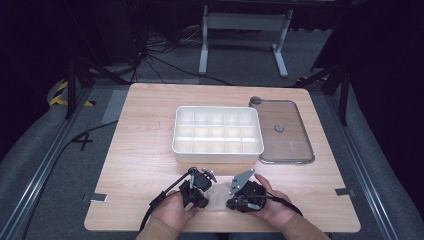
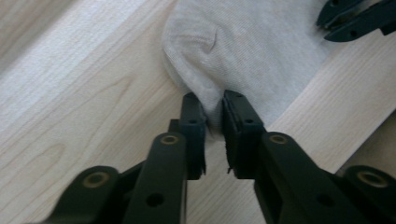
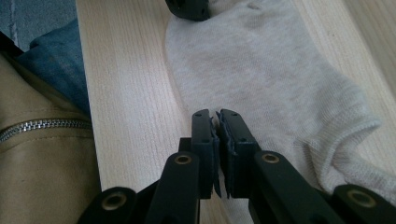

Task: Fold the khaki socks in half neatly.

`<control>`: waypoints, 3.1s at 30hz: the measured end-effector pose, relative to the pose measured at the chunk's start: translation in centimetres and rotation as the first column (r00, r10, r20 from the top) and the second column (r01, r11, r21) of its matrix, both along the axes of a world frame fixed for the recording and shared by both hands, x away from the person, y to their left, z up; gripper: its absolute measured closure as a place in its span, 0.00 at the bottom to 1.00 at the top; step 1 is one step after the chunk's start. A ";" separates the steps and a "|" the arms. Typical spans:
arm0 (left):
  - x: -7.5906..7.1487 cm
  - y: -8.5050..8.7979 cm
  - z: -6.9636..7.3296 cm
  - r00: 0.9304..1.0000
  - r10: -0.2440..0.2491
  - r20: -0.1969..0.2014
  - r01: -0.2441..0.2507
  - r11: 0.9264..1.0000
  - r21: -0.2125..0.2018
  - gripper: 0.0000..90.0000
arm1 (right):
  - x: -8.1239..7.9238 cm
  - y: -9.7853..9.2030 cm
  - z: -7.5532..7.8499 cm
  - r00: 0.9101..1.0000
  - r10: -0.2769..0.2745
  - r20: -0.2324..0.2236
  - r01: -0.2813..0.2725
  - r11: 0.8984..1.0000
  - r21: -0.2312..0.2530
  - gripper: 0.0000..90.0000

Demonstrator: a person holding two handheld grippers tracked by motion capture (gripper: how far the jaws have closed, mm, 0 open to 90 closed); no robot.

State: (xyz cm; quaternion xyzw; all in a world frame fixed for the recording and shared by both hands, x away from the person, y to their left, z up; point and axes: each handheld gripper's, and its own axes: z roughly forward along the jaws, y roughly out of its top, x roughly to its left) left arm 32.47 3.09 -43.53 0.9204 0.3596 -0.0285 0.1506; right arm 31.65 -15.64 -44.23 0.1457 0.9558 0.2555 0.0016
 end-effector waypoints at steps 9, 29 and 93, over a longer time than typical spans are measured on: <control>0.3 0.2 0.5 1.000 -0.015 0.006 0.015 1.000 0.005 0.93 | -0.1 0.1 -0.1 1.000 -0.018 0.005 0.018 1.000 0.007 0.95; 0.0 2.3 3.6 0.995 -0.047 0.083 0.054 0.995 -0.083 0.92 | 0.4 -1.2 1.5 0.991 -0.136 -0.022 0.137 0.976 0.169 0.96; -0.1 -3.5 3.1 0.975 -0.125 0.183 0.162 0.967 -0.197 0.85 | 1.3 -3.6 -1.2 0.964 -0.264 -0.033 0.266 0.946 0.186 0.98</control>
